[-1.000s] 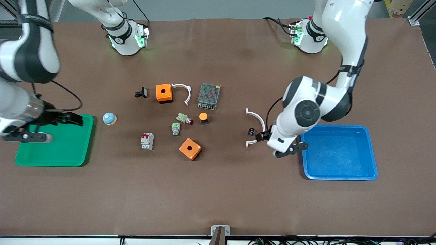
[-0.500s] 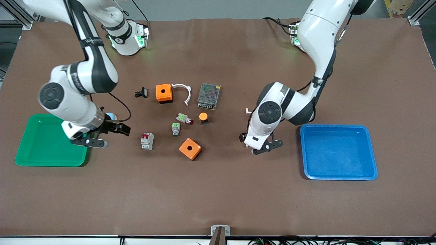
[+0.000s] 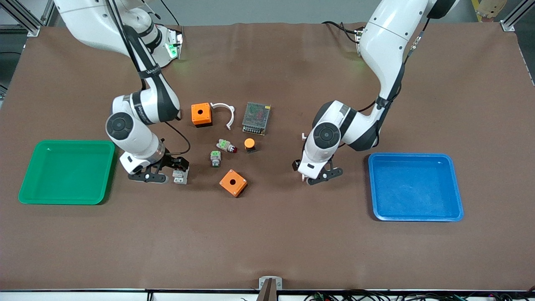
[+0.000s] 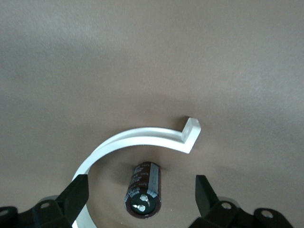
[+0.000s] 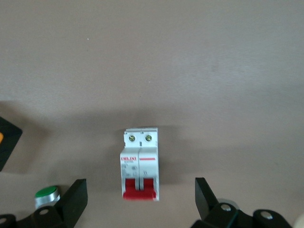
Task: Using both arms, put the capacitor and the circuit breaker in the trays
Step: 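Lower the left gripper to the capacitor while the right gripper reaches the breaker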
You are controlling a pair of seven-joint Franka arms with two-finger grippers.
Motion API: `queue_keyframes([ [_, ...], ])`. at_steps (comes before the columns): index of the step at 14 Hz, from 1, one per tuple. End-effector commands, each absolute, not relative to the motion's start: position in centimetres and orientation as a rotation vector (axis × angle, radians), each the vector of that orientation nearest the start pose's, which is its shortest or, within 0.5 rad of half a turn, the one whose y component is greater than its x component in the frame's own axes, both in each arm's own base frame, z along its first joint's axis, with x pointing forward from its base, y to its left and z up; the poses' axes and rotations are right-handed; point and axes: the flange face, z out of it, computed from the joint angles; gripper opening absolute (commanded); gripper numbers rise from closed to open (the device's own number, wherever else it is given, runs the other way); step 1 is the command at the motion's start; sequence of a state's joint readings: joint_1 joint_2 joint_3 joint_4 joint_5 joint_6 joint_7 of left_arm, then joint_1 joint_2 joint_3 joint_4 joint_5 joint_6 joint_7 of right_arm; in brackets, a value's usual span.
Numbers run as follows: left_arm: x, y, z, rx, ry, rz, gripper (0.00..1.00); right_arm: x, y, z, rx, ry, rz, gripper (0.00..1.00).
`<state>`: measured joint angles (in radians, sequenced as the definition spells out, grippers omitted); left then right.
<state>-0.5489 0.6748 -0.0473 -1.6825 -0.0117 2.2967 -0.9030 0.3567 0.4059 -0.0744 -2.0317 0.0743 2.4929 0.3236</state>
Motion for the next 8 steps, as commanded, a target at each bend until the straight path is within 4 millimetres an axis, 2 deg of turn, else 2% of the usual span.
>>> queue_keyframes([
  [1, 54.6, -37.9, 20.1, -3.069, -0.530, 0.083, 0.93, 58.3, 17.6, 22.7, -3.102, 0.147, -0.102, 1.00],
  [3, 54.5, -37.8, 19.8, -3.064, -0.531, 0.090, 0.80, 58.5, 17.7, 21.4, -3.115, 0.127, -0.104, 1.00],
  [5, 54.4, -37.9, 19.8, -3.065, -0.527, 0.090, 0.59, 58.7, 17.6, 20.2, -3.119, 0.126, -0.106, 1.00],
  [6, 54.4, -37.9, 19.9, -3.066, -0.527, 0.088, 0.48, 58.8, 17.6, 20.0, -3.120, 0.124, -0.107, 0.95],
  [8, 54.5, -37.8, 19.9, -3.066, -0.529, 0.088, 0.31, 58.8, 17.5, 19.8, -3.120, 0.131, -0.102, 0.72],
])
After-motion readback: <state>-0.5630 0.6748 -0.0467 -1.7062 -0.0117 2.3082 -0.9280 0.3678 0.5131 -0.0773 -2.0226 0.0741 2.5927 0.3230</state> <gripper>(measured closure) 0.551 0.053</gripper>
